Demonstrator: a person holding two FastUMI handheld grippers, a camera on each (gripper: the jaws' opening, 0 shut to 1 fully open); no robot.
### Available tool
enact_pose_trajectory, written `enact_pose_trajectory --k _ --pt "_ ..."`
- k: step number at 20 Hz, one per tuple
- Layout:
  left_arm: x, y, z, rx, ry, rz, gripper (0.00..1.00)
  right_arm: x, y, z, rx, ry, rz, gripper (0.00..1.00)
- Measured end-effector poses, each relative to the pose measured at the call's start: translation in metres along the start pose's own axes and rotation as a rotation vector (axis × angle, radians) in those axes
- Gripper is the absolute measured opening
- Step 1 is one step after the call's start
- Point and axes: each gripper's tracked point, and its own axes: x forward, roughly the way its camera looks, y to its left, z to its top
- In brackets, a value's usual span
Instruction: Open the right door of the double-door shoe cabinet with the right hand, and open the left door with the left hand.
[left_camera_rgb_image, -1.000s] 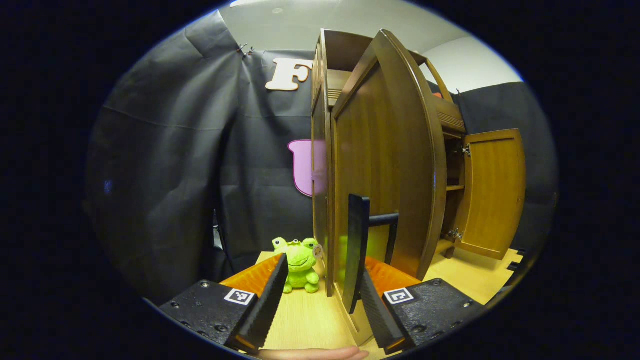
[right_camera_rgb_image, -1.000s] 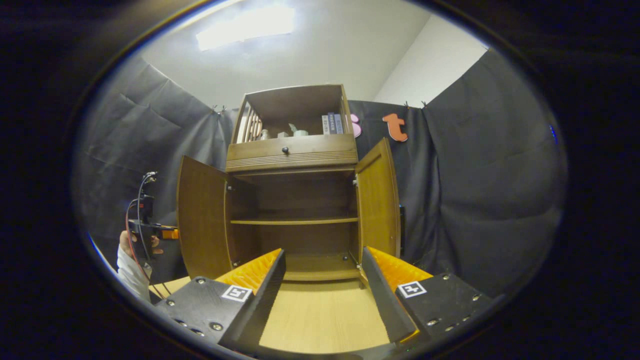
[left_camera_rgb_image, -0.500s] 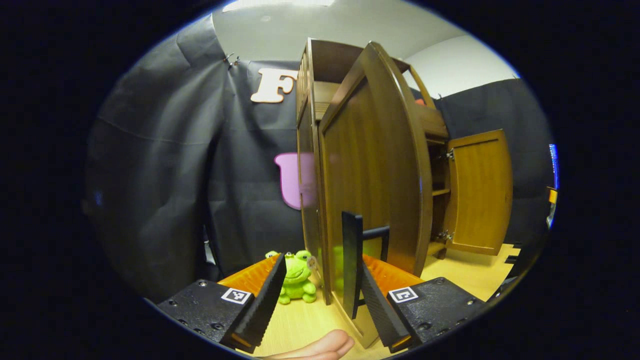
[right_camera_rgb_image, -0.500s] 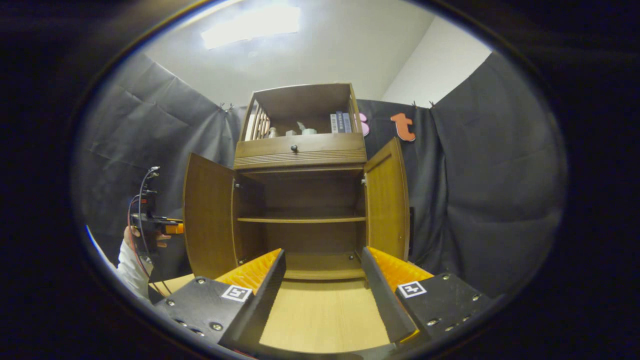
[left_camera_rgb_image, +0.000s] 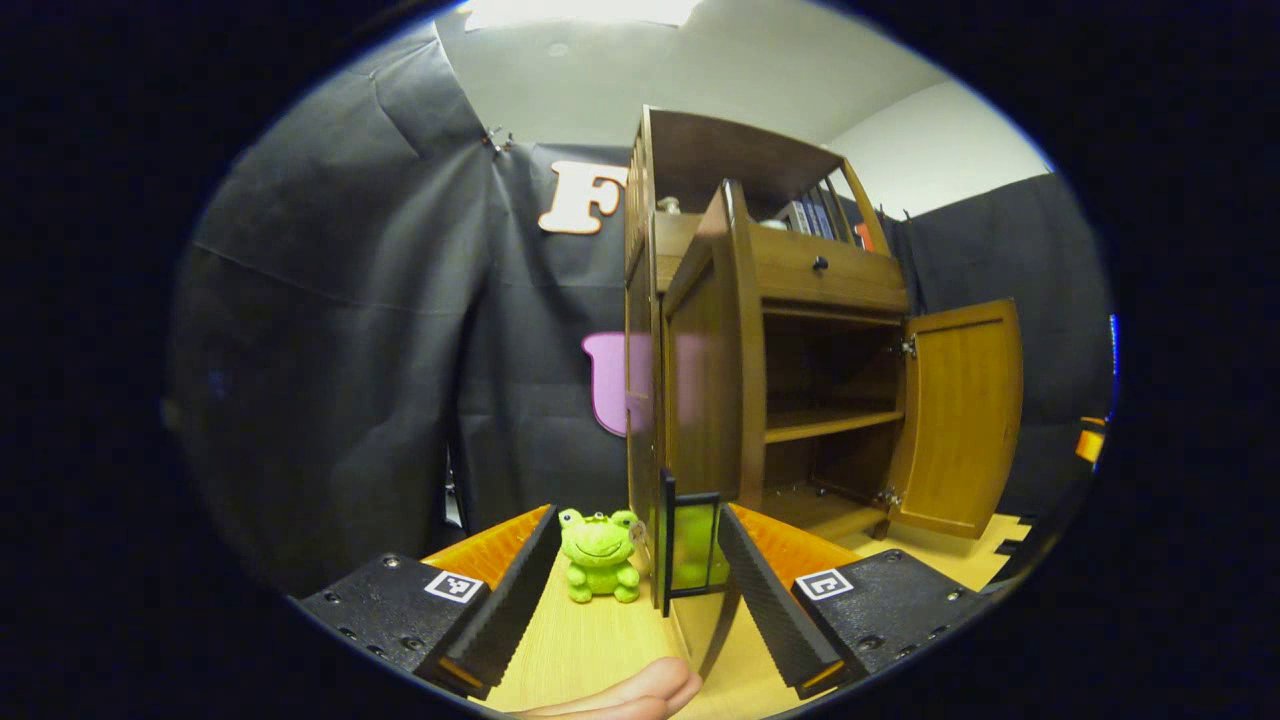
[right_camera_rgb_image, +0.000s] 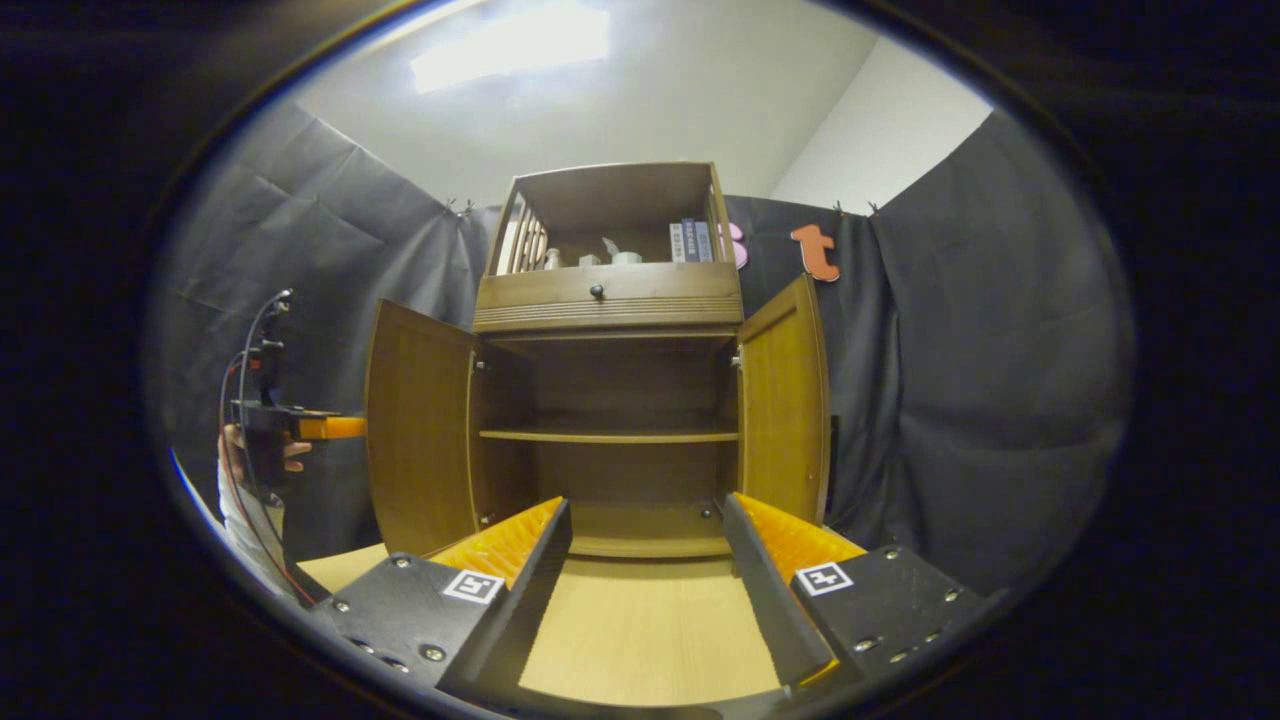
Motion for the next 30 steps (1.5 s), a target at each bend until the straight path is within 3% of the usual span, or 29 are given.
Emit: enact_pose_trajectory --k 3,4,5,8,9,11,12,13,14,16,17,21,22,23,26,30 --pt "-0.016 -0.018 0.016 -0.038 -0.014 0.019 0.94 0.001 0.003 0.005 -0.007 -0.008 0.008 0.84" --pt "-0.020 -0.025 0.021 -0.043 -0.018 0.016 0.94 0.002 0.003 0.006 -0.009 -0.009 0.007 0.90" --pt "-0.023 -0.031 0.025 -0.047 -0.022 0.016 0.94 0.003 0.004 0.008 -0.012 -0.012 0.008 0.84" --pt "-0.025 -0.050 0.034 -0.064 -0.035 0.007 0.94 0.007 0.000 0.012 -0.018 -0.025 0.005 0.84" --pt "-0.024 -0.059 0.035 -0.068 -0.034 -0.003 0.94 0.008 -0.002 0.013 -0.019 -0.027 0.003 0.90" --pt "-0.023 -0.072 0.038 -0.075 -0.037 -0.010 0.93 0.013 -0.008 0.013 -0.018 -0.029 -0.006 0.90" --pt "-0.021 -0.080 0.039 -0.072 -0.043 -0.011 0.93 0.013 -0.012 0.014 -0.018 -0.031 -0.014 0.84" --pt "-0.019 -0.087 0.040 -0.068 -0.049 -0.011 0.92 0.015 -0.017 0.014 -0.018 -0.036 -0.023 0.84" --pt "-0.018 -0.094 0.039 -0.065 -0.053 -0.011 0.93 0.018 -0.024 0.013 -0.015 -0.039 -0.036 0.84" --pt "-0.011 -0.112 0.040 -0.071 -0.054 -0.023 0.93 0.023 -0.034 0.009 0.005 -0.038 -0.051 0.96" --pt "-0.008 -0.122 0.042 -0.081 -0.059 -0.030 0.93 0.027 -0.040 0.007 0.018 -0.036 -0.064 0.98" --pt "0.009 -0.147 0.054 -0.082 -0.103 -0.019 0.96 0.042 -0.055 0.000 0.018 -0.023 -0.086 0.96" --pt "0.013 -0.153 0.053 -0.074 -0.112 -0.010 0.92 0.047 -0.060 0.000 0.018 -0.022 -0.094 0.96" --pt "0.019 -0.159 0.051 -0.066 -0.112 -0.005 0.96 0.051 -0.063 0.001 0.025 -0.022 -0.096 0.97" --pt "0.033 -0.186 0.037 -0.051 -0.085 -0.023 0.92 0.066 -0.064 0.003 0.025 -0.020 -0.083 0.97" --pt "0.054 -0.211 0.029 -0.023 -0.081 -0.021 0.96 0.086 -0.064 0.006 0.034 -0.041 -0.069 0.97"
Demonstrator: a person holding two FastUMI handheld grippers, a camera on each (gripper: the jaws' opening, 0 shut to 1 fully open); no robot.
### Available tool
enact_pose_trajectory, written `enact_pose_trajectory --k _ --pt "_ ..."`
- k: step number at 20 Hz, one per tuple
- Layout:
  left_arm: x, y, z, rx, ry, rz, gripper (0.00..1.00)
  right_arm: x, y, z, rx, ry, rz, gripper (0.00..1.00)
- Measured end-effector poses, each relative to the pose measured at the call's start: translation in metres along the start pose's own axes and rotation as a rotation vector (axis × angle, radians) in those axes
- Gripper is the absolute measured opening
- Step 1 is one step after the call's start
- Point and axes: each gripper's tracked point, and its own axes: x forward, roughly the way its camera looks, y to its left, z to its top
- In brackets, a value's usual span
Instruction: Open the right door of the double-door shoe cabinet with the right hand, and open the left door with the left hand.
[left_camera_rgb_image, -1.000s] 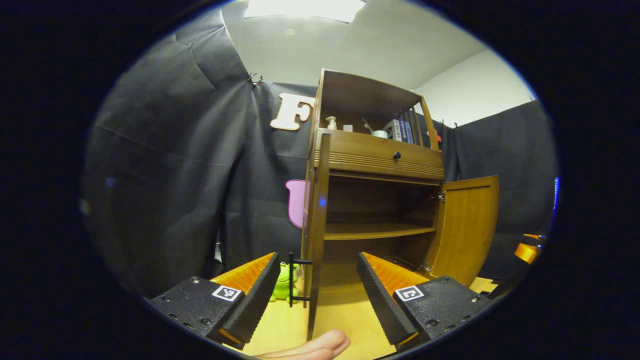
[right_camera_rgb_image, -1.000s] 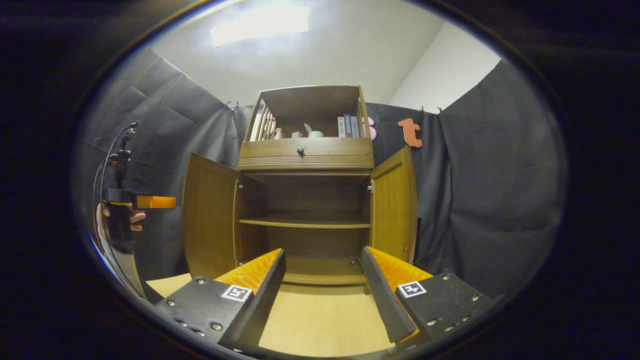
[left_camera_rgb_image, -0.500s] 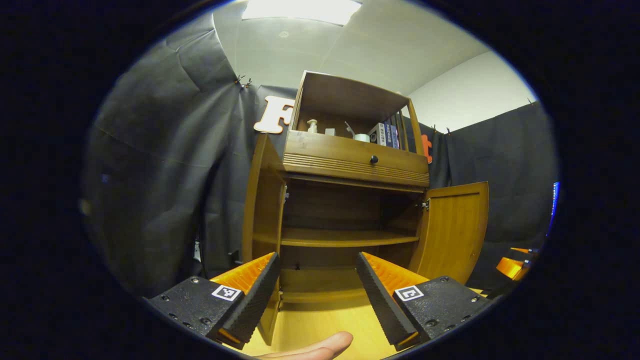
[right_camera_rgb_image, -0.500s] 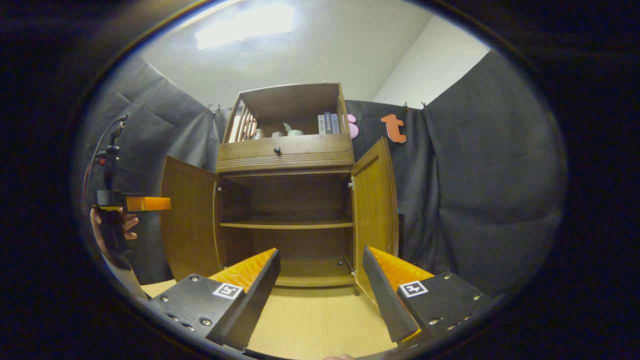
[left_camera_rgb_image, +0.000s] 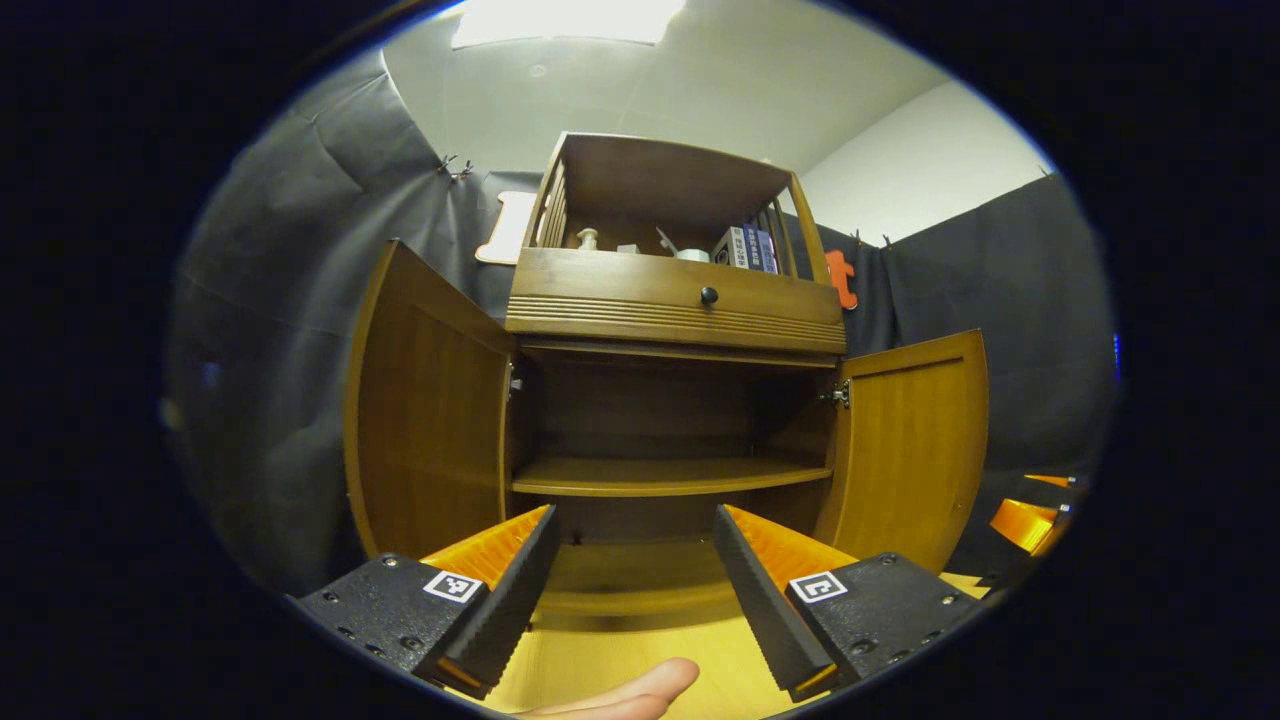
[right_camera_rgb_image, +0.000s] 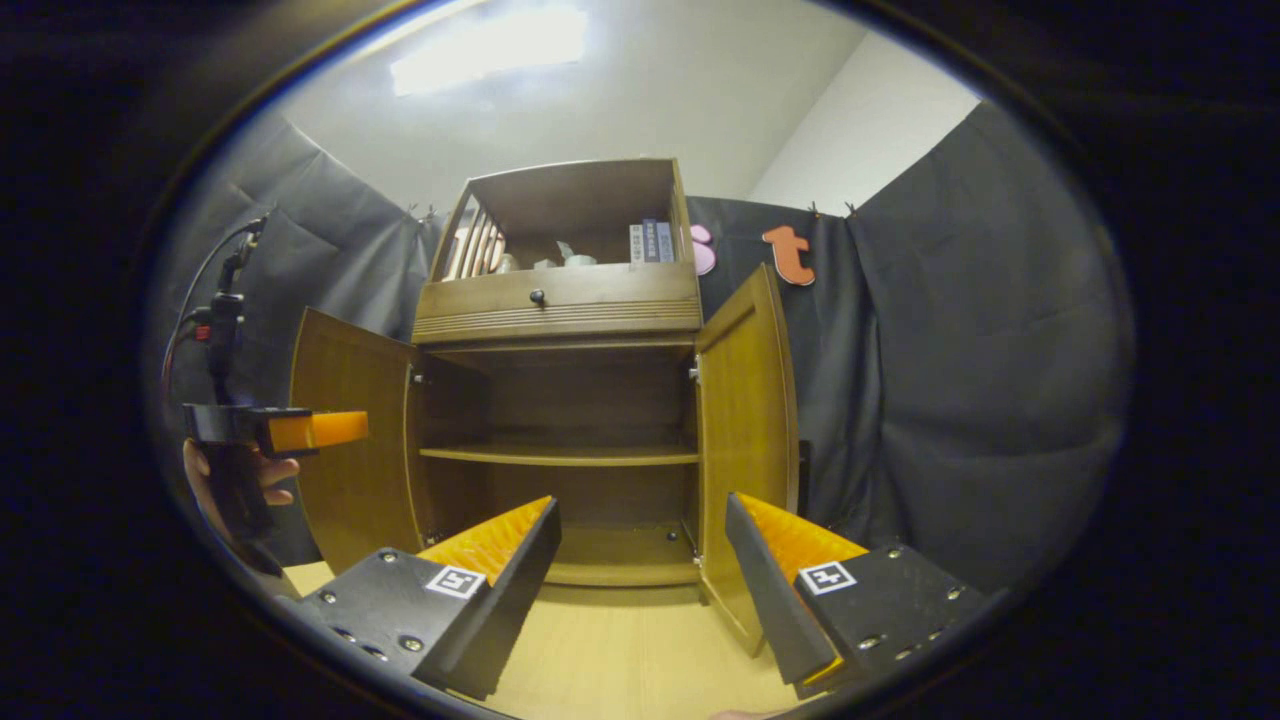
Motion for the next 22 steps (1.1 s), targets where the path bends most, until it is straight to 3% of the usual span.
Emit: enact_pose_trajectory --k 8,9,13,16,22 --pt "0.045 -0.031 -0.027 -0.017 0.047 -0.033 0.93 0.033 0.005 -0.005 -0.021 0.039 -0.073 0.97" --pt "0.049 -0.034 -0.029 -0.019 0.048 -0.043 0.96 0.035 0.010 -0.005 -0.029 0.042 -0.071 0.96" --pt "0.061 -0.035 -0.049 -0.026 0.094 -0.061 0.93 0.048 0.043 0.000 -0.013 -0.012 -0.018 0.98" --pt "0.064 -0.023 -0.047 -0.007 0.096 -0.041 0.96 0.057 0.065 -0.007 0.024 -0.040 0.020 0.98" --pt "0.063 -0.013 -0.045 -0.008 0.081 -0.007 0.92 0.060 0.073 -0.024 0.001 0.014 -0.009 0.99"
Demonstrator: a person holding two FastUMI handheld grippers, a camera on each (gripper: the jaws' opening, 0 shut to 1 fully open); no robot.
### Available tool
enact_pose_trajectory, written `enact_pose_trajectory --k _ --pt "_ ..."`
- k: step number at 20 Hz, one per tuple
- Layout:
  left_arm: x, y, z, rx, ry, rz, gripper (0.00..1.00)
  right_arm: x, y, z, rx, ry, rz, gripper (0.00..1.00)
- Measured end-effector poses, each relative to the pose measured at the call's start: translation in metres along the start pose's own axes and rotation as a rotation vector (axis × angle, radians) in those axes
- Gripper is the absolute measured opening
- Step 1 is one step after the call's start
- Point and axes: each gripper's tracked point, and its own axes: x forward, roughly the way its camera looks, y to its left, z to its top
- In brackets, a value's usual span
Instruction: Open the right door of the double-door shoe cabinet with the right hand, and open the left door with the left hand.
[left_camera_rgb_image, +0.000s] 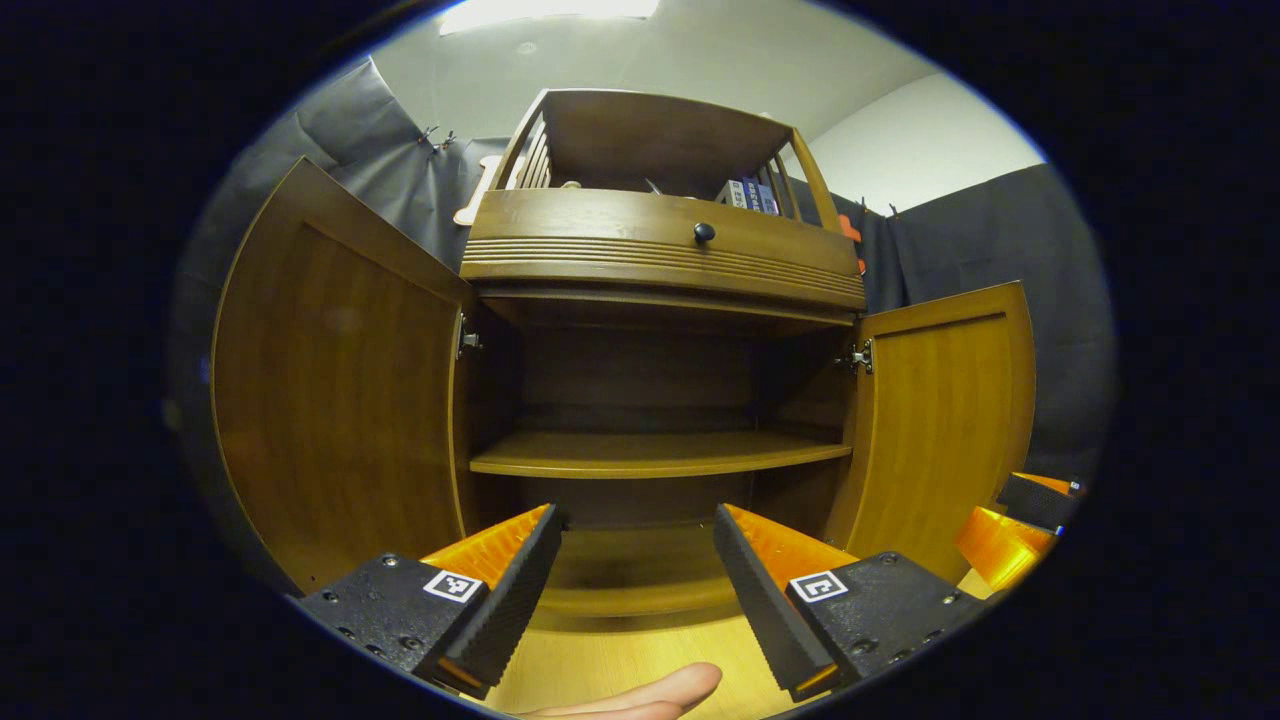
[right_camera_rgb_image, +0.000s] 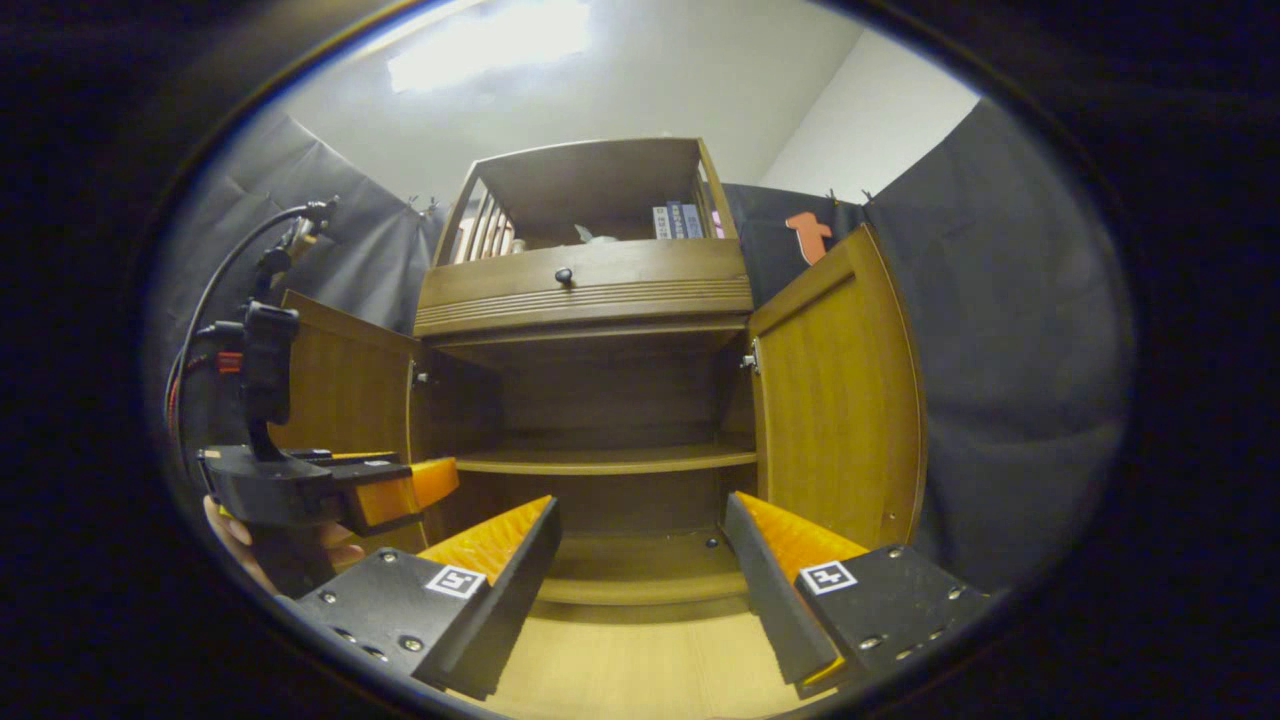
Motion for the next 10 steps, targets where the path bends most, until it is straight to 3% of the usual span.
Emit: enact_pose_trajectory --k 8,10 --pt "-0.004 -0.003 0.000 0.023 -0.013 -0.006 0.96 -0.011 -0.006 0.000 0.034 -0.004 -0.014 0.98" --pt "-0.005 -0.002 -0.001 0.022 -0.013 -0.004 0.92 -0.013 -0.006 -0.001 0.033 -0.001 -0.010 0.98"
